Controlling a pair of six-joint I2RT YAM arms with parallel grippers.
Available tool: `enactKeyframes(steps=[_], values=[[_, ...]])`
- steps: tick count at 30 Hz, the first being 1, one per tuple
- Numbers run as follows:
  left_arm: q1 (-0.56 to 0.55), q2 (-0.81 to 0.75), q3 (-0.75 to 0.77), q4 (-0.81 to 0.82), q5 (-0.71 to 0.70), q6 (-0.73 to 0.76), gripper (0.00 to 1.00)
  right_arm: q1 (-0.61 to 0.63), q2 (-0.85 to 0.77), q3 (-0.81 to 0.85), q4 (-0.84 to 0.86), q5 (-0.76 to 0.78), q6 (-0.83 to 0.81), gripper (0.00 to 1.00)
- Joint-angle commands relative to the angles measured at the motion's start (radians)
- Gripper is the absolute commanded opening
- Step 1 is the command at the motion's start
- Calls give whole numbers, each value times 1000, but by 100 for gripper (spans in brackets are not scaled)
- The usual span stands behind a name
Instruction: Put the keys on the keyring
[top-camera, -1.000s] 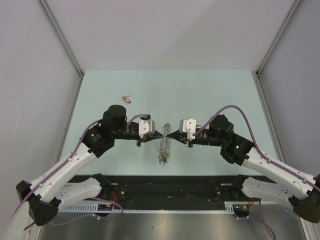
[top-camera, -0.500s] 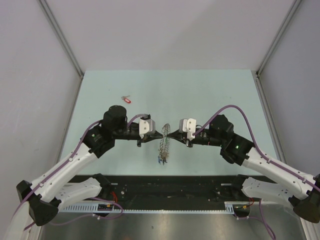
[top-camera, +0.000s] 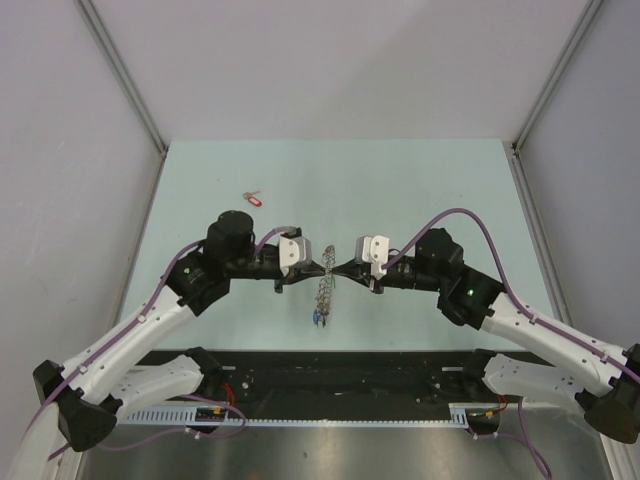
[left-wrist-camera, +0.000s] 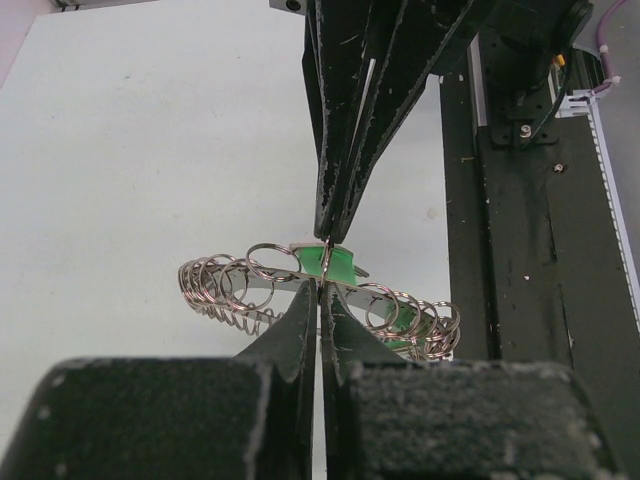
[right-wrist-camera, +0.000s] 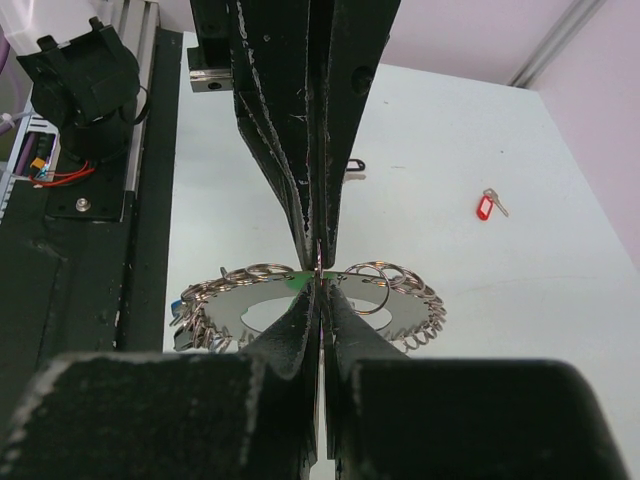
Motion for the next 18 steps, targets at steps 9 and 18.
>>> enactKeyframes(steps=[9, 18], values=[[-5, 3, 37, 44, -82, -29, 0, 5, -58, 15, 7, 6, 8, 0], [3, -20, 17, 80, -45, -41, 0, 5, -53, 16, -32, 26, -11, 0]])
